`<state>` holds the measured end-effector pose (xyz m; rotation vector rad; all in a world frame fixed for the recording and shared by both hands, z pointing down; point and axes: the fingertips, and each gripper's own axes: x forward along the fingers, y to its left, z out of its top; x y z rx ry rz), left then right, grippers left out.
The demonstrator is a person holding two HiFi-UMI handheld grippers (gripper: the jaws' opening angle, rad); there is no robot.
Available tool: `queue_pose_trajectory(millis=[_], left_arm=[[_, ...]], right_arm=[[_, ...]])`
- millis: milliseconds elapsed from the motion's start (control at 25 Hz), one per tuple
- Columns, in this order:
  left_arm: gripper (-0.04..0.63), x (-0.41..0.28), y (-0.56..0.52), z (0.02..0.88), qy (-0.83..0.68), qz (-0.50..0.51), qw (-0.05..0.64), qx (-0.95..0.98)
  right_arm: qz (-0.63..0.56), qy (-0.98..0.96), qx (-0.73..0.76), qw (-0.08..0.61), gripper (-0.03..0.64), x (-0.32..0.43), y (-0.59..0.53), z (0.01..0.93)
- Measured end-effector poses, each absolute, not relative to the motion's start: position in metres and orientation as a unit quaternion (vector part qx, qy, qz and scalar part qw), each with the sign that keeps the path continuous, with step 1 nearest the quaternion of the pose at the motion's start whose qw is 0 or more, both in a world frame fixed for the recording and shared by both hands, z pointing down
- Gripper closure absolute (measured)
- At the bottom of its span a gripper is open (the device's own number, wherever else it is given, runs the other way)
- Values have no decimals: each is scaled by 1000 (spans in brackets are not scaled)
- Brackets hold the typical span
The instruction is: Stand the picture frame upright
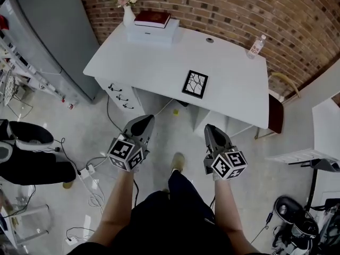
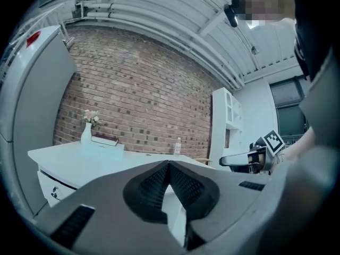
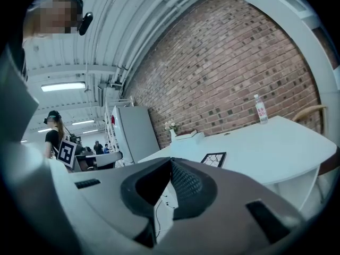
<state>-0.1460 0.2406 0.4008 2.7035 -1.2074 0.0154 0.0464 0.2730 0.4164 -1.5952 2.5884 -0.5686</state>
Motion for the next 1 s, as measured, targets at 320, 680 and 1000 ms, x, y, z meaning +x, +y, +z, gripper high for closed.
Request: queue_pose_trajectory(millis=[320, 680, 1000], left_arm=[[588, -122, 172, 417, -408, 8, 112, 906], [587, -101, 121, 448, -416, 40, 144, 897], [587, -94, 96, 479, -425, 64, 169, 887]], right_arm=[[-215, 828, -517, -13, 612, 66, 199, 441], [-275, 811, -513, -61, 611, 85, 129, 484], [-308, 803, -502, -89, 610, 98, 78, 513]])
